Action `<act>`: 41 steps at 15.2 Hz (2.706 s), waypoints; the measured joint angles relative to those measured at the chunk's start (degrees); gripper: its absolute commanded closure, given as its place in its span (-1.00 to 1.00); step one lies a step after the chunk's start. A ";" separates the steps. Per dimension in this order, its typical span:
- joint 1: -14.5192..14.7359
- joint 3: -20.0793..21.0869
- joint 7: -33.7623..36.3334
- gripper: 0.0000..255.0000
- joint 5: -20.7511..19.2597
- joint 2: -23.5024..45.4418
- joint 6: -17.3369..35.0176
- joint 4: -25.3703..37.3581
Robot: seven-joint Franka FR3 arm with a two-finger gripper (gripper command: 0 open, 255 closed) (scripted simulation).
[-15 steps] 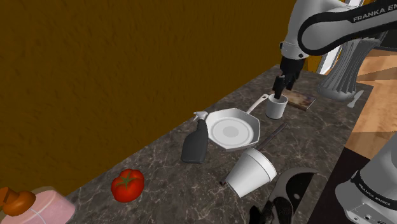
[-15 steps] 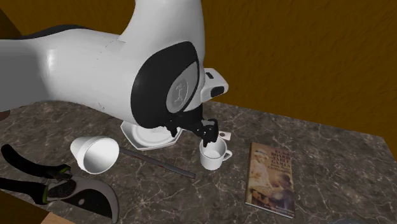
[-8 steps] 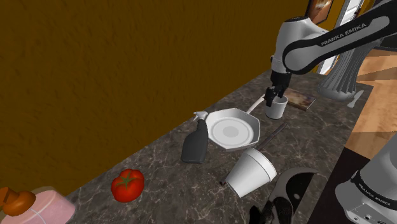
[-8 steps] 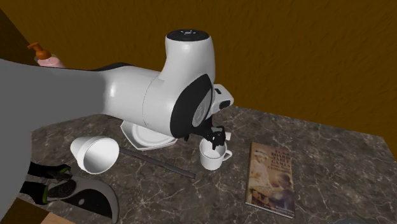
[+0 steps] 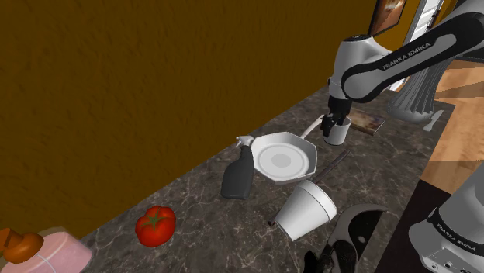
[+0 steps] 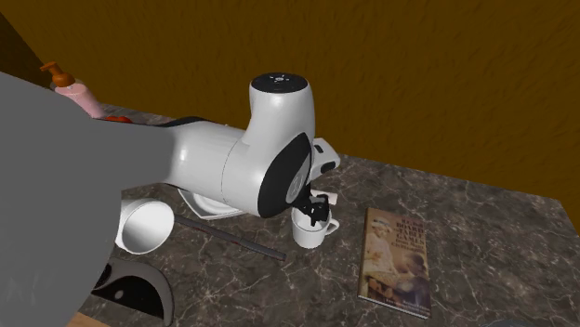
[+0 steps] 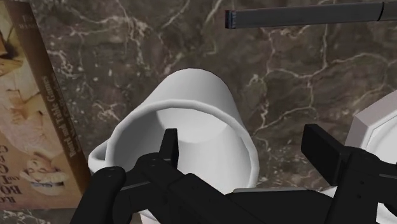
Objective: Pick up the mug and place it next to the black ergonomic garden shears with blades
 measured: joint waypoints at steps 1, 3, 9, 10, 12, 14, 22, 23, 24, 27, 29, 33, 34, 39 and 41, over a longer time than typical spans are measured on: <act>0.01 0.02 0.04 -1.00 -0.01 0.14 0.17 -0.02; 0.01 0.02 0.06 -1.00 -0.01 0.22 0.26 -0.02; 0.01 0.03 0.07 1.00 -0.01 0.26 0.30 -0.02; 0.01 0.03 0.07 1.00 -0.01 0.26 0.30 -0.02; 0.01 0.03 0.07 1.00 -0.01 0.26 0.29 -0.02; 0.01 0.03 0.07 1.00 -0.01 0.26 0.29 -0.02; 0.18 0.02 -0.39 1.00 0.41 -2.91 -5.22 2.35; 0.26 0.09 -0.37 1.00 0.50 -3.52 -6.29 2.81; 0.27 0.09 -0.44 1.00 0.55 -3.93 -7.07 3.19; 0.30 0.05 -0.65 1.00 0.68 -4.96 -9.46 4.54; 0.30 -0.01 -0.85 1.00 0.74 -5.89 -11.14 5.30; 0.32 -0.05 -1.13 1.00 0.87 -7.00 -14.42 7.47; 0.34 -0.04 -1.16 1.00 0.91 -7.47 -15.20 7.78; 0.46 0.10 -1.26 1.00 1.12 -8.49 -19.43 11.00; 0.48 0.11 -1.36 1.00 1.17 -8.99 -21.03 12.09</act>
